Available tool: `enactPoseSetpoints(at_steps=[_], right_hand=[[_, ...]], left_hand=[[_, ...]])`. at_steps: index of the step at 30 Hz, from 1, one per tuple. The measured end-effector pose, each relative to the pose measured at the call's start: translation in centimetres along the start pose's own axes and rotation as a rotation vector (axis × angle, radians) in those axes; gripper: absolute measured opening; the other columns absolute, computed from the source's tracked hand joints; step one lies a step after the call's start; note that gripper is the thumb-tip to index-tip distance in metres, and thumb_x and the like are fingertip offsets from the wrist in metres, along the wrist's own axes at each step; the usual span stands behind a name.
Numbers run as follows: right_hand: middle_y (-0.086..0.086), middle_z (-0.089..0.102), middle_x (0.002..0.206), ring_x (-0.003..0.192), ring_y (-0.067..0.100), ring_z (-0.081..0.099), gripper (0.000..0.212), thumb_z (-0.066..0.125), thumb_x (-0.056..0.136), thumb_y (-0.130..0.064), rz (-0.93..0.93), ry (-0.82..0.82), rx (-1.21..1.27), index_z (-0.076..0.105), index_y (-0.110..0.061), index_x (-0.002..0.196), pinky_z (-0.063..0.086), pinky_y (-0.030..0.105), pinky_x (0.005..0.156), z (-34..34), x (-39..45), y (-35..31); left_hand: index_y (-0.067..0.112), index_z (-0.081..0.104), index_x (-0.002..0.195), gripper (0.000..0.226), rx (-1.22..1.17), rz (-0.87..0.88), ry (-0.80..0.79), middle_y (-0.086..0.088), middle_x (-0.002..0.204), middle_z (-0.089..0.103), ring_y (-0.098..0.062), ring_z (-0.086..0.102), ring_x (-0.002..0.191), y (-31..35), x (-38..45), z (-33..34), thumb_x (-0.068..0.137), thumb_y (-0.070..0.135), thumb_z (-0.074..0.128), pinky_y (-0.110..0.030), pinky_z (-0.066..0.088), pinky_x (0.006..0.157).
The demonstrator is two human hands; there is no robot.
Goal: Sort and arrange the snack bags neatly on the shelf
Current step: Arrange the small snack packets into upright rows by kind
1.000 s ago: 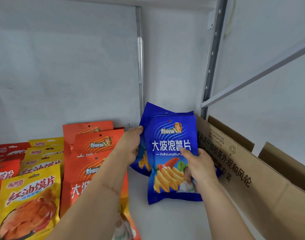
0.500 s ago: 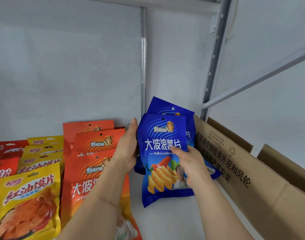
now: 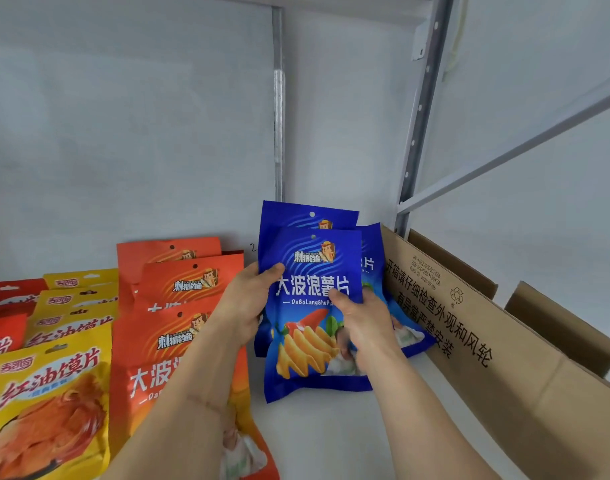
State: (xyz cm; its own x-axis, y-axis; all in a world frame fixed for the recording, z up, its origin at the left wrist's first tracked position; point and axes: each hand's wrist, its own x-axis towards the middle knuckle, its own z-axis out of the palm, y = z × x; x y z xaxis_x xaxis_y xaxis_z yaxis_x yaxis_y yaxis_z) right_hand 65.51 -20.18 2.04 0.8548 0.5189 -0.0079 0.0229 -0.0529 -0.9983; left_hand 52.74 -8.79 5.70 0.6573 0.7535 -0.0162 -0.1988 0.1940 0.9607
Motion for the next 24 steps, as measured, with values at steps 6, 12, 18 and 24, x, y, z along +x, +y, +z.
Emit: enactPoseSetpoints(at_steps=[6,12,18,24], right_hand=[[-0.001,0.064,0.104,0.093,0.015,0.061,0.040,0.056,0.091,-0.057,-0.152,0.199,-0.349,0.057,-0.020,0.105,0.052,0.034,0.077,-3.4,1.9,-0.2],[0.002,0.063,0.119,0.107,0.024,0.061,0.055,0.050,0.092,-0.060,-0.146,0.168,-0.711,0.052,-0.019,0.129,0.054,0.044,0.086,-4.1,4.0,0.6],[0.001,0.064,0.105,0.099,0.027,0.064,0.058,0.057,0.086,-0.065,-0.006,0.132,-0.657,0.051,-0.016,0.116,0.054,0.042,0.082,-2.9,5.6,-0.8],[0.005,0.070,0.095,0.080,0.021,0.067,0.036,0.076,0.084,-0.037,0.064,0.113,-0.244,0.059,-0.013,0.104,0.057,0.034,0.069,-2.7,6.6,-0.8]], left_hand=[[0.015,0.062,0.107,0.017,0.125,0.152,0.182,-0.005,0.092,0.077,-0.023,0.075,0.083,1.2,1.1,-1.0,0.101,0.029,0.056,-0.039,0.060,0.073],[0.016,0.063,0.101,0.013,0.112,0.134,0.232,-0.004,0.092,0.076,-0.021,0.074,0.080,0.7,1.8,-1.6,0.102,0.026,0.054,-0.035,0.057,0.066],[0.015,0.062,0.101,0.012,0.009,0.075,0.267,-0.006,0.096,0.075,-0.023,0.073,0.082,0.1,2.2,-2.5,0.100,0.027,0.059,-0.036,0.057,0.070],[0.014,0.060,0.105,0.015,0.013,0.068,0.294,-0.006,0.096,0.073,-0.021,0.072,0.081,0.0,2.2,-3.0,0.099,0.028,0.059,-0.033,0.055,0.063]])
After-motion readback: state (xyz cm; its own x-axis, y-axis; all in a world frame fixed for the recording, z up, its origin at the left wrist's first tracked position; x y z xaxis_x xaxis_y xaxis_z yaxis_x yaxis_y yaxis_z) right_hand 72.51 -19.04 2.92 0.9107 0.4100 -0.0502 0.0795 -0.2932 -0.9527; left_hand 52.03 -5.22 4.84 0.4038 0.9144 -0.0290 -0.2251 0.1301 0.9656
